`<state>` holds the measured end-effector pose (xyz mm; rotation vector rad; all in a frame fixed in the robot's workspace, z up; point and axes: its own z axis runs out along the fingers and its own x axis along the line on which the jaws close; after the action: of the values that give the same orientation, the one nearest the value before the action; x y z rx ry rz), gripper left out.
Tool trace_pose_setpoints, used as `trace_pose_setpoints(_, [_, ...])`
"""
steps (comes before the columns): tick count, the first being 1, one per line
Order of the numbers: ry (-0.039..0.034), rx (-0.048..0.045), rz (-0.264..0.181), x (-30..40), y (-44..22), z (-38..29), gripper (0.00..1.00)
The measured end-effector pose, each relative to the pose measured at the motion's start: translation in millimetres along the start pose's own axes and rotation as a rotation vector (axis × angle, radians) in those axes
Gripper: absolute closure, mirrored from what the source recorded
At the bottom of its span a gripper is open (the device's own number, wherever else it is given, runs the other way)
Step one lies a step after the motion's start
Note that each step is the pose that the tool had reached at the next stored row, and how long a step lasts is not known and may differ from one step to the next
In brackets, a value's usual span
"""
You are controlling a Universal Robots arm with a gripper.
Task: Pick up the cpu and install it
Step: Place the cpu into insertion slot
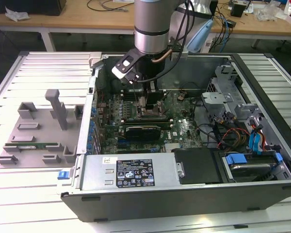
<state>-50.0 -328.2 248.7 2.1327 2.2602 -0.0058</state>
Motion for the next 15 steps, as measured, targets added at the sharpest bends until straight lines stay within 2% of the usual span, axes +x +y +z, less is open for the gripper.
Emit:
trace_pose_setpoints(2, [-0.0005, 0.0000, 0.002, 0.2, 0.2, 1.1, 0.45])
trace_pose_setpoints(4, [-0.0075, 0.0005, 0.011, 0.1, 0.7, 1.7, 0.45])
trace_pose_setpoints(6, [-0.0084, 0.0008, 0.011, 0.2, 0.7, 1.6, 0.45])
trace_pose_setpoints(7, [-0.0091, -0.0048, 0.012, 0.3, 0.6, 2.3, 0.45])
trace_pose_setpoints(9, [-0.0100, -0.0250, 0.012, 0.5, 0.7, 4.4, 0.45])
trace_pose_setpoints(14, [-0.0119, -0.0254, 0.031, 6.5, 0.9, 6.9, 0.45])
trace_pose_setpoints(15, [-0.0133, -0.0247, 0.046, 6.7, 1.1, 7.8, 0.45])
